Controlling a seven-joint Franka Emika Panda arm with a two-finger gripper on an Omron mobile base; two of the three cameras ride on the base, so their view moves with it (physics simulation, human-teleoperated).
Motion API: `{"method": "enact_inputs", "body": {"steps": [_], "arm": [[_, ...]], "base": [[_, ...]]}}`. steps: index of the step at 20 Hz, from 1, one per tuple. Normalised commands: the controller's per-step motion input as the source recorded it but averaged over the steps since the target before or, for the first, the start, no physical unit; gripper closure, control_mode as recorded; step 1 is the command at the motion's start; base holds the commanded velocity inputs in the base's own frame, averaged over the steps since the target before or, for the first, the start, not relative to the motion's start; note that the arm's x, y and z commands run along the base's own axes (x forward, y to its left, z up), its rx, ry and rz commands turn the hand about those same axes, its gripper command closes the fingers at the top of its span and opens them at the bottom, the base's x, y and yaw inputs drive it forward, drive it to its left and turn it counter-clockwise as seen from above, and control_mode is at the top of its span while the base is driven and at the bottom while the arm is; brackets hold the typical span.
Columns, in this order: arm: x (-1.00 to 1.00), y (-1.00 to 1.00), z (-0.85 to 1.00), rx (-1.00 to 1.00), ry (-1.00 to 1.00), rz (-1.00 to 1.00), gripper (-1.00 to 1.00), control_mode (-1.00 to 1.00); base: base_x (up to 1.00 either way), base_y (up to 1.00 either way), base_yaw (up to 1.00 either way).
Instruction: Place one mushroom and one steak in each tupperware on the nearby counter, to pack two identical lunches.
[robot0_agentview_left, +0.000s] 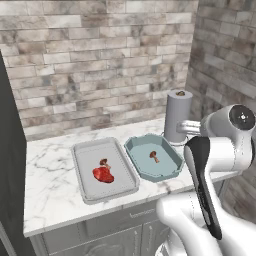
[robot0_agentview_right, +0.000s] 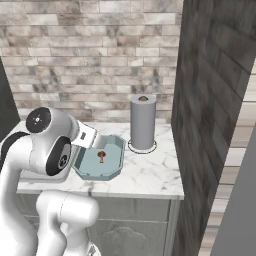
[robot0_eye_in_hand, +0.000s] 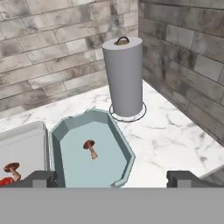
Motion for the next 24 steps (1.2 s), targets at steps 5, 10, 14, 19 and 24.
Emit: {"method": "enact_inputs", "body": {"steps": [5,10,14,19,24], "arm": [[-1.0,0.09,0.46,-0.06,0.0,0.12,-1.0,-1.0],[-0.89,0.38,-0.11,-0.18,0.14,0.16,-1.0,-1.0],[0.0,0.0,0.0,0.0,0.0,0.0,-1.0,1.0],[0.0,0.0,0.0,0.0,0.0,0.0,-1.0,1.0],[0.0,0.0,0.0,0.0,0.0,0.0,-1.0,1.0]], "base": [[0.0,0.0,0.0],[0.0,0.0,0.0],[-1.0,0.12,0.11],[-1.0,-0.05,0.06],[-1.0,-0.09,0.07]]}}
